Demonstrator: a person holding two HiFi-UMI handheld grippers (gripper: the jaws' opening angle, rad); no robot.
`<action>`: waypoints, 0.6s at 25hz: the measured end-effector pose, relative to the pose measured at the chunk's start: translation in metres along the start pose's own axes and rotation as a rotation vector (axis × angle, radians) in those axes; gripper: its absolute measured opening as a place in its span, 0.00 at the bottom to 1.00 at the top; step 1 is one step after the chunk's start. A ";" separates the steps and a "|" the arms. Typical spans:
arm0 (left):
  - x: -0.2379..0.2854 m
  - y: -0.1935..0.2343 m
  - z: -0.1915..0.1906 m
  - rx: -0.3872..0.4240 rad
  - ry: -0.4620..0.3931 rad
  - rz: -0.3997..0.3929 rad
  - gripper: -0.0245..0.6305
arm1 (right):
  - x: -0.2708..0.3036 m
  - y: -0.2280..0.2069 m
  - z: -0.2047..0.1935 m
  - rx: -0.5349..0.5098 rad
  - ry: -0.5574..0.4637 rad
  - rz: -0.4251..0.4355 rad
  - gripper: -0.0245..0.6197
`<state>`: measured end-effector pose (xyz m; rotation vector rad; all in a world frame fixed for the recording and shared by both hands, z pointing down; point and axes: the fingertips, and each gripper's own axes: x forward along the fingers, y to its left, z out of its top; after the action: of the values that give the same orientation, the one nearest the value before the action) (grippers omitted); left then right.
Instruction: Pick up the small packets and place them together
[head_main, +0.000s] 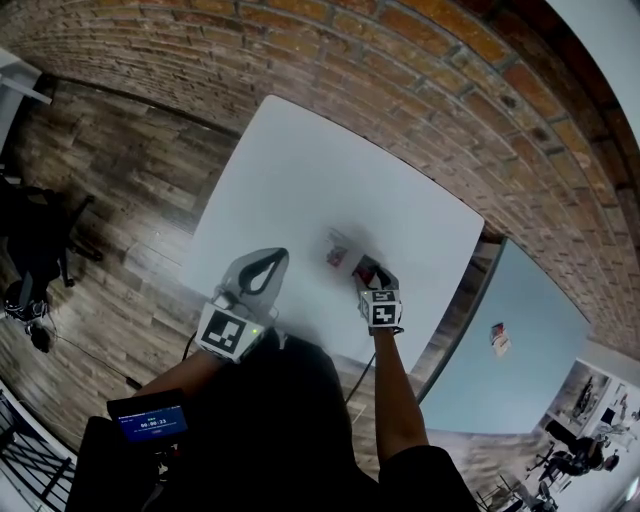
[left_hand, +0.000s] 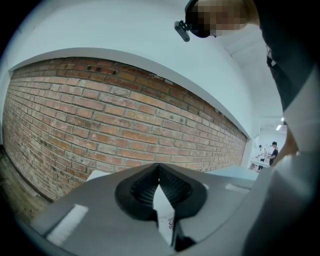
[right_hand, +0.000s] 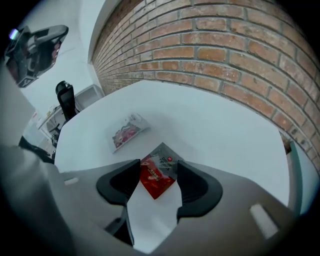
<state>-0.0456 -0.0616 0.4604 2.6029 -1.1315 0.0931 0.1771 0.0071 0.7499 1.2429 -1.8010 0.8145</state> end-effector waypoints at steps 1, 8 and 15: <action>0.000 -0.001 0.000 0.000 -0.001 -0.004 0.04 | 0.000 0.003 0.001 0.017 -0.004 -0.005 0.41; 0.000 -0.001 0.001 0.005 0.000 -0.022 0.04 | 0.001 0.007 0.003 -0.036 -0.013 0.022 0.41; 0.001 0.003 0.002 0.004 0.002 -0.039 0.04 | 0.000 0.010 0.005 -0.076 -0.011 0.059 0.41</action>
<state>-0.0471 -0.0649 0.4589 2.6267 -1.0801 0.0901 0.1660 0.0064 0.7473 1.1524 -1.8681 0.7652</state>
